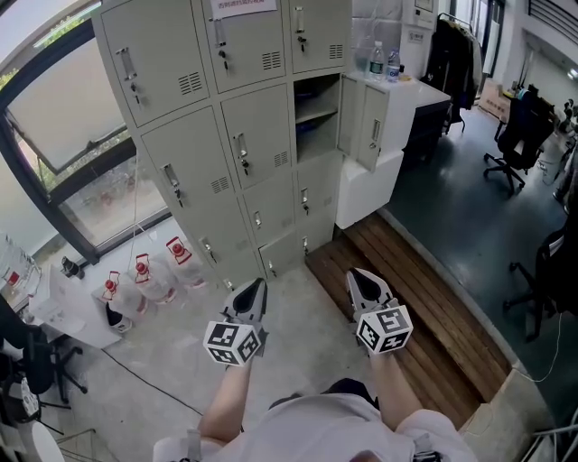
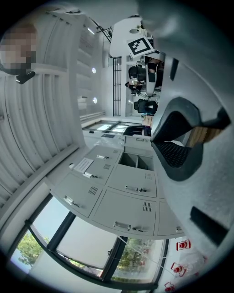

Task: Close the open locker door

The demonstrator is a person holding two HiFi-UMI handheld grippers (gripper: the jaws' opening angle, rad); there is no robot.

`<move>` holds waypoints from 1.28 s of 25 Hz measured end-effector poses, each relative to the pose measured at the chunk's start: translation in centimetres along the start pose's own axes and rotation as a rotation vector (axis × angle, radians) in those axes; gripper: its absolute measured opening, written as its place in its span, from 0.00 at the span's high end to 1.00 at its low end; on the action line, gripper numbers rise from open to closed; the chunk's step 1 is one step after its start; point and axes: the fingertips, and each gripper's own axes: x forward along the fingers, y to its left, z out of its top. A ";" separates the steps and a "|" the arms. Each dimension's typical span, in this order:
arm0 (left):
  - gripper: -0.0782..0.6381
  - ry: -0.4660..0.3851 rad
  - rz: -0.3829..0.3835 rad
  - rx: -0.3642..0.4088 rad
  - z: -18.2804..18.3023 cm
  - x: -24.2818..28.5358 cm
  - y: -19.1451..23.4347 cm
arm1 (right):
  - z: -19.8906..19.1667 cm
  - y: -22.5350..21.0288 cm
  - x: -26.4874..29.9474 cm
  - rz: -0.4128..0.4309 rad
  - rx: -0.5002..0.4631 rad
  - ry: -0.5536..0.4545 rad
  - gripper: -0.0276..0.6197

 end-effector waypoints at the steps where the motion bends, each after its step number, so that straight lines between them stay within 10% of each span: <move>1: 0.88 0.003 0.000 -0.005 -0.2 0.2 0.3 | -0.1 -0.3 0.2 -0.005 0.003 0.001 0.94; 11: 0.88 0.030 0.044 -0.015 -1.4 7.6 4.1 | -0.9 -9.3 6.7 -0.055 0.016 -0.003 0.94; 32: 0.88 -0.045 0.176 -0.019 3.8 41.6 13.4 | 4.3 -39.4 32.7 -0.078 -0.004 -0.010 0.94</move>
